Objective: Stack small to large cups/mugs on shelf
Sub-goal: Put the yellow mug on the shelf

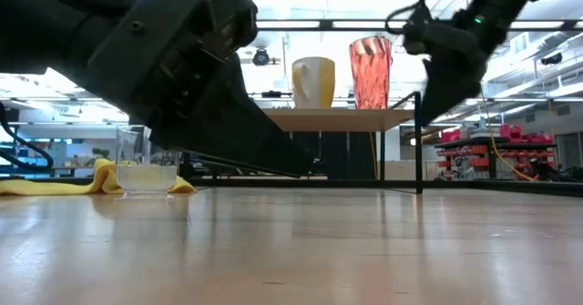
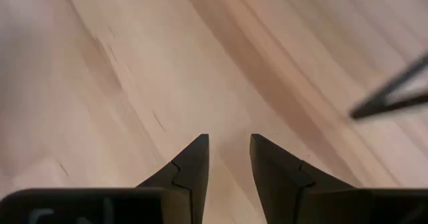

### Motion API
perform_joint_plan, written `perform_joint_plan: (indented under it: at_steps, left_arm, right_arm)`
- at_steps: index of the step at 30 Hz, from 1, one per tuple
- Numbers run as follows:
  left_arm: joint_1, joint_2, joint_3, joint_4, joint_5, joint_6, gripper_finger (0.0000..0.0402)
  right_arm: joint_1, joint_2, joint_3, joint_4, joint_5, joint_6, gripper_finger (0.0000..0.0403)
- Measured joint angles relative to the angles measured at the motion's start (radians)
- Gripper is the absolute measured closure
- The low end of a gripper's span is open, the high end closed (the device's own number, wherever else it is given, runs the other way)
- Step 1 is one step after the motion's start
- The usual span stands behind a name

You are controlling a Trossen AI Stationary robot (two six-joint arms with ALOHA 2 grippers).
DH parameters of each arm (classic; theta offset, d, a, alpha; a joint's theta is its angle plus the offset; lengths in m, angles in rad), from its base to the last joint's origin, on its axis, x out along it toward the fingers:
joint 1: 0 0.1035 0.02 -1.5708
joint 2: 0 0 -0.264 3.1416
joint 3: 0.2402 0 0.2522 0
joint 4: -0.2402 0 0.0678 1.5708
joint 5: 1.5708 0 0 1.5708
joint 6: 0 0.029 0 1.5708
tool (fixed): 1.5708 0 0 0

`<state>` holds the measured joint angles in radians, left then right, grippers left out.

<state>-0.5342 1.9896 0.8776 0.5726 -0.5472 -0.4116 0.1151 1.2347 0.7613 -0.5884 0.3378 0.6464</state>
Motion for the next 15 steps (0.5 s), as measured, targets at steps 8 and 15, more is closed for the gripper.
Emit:
perform_joint_plan:
  at_steps: [8,15]
  left_arm:
    - [0.017,0.000,0.000,0.000,0.001,-0.030,0.0252]
    - [0.018,0.000,0.000,-0.008,0.001,-0.031,0.0251]
  right_arm:
    - [0.135,0.036,-0.042,0.195,0.275,0.022,0.0288]
    - [0.348,0.069,-0.211,0.604,0.853,-0.086,0.0316]
